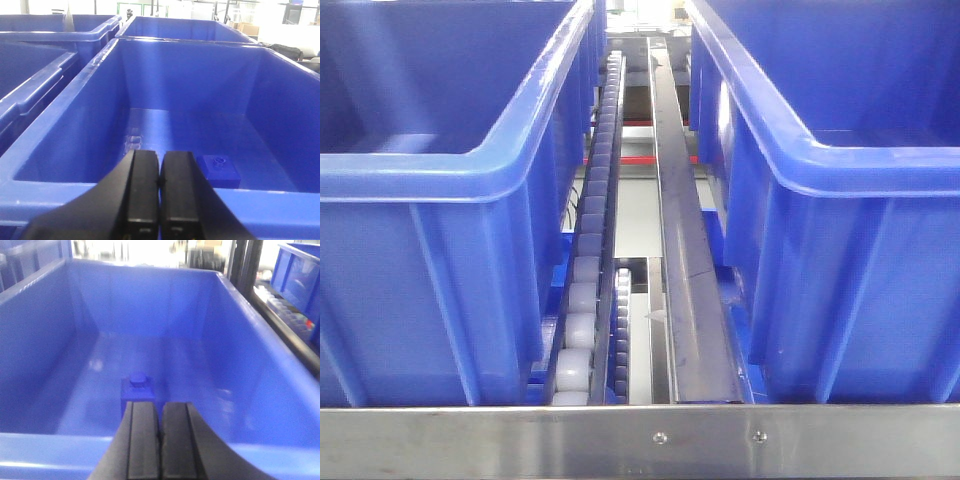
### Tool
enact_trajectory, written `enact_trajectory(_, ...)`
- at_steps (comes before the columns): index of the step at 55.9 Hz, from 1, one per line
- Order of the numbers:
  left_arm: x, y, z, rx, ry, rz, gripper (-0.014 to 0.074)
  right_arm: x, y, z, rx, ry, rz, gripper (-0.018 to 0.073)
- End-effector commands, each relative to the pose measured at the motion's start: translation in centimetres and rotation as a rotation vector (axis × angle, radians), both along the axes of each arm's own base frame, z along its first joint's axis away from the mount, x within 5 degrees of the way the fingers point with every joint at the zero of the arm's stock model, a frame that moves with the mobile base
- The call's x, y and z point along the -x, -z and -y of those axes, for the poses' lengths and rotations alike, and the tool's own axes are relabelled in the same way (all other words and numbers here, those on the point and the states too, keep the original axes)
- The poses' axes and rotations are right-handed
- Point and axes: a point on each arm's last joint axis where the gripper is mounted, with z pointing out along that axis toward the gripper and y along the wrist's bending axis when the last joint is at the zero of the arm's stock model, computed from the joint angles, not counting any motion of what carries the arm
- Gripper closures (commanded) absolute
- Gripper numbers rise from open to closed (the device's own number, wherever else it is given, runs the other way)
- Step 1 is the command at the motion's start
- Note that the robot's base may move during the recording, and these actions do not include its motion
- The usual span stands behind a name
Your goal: Pick and sort blue part to right shelf
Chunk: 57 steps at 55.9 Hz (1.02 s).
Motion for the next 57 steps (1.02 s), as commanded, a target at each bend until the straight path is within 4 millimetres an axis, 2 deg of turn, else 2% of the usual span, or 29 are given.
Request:
enact_trajectory(1,0.14,0.08,0.00,0.010,0.001,0.080,0.0472,0.26,-1.21,0.13,-0.020,0.013,0.148,0.0520)
enact_trajectory(57,0.14,0.08,0.00,0.010,0.001,0.080,0.0472,0.24,-1.06,0.11,-0.020,0.010,0.135,0.0520)
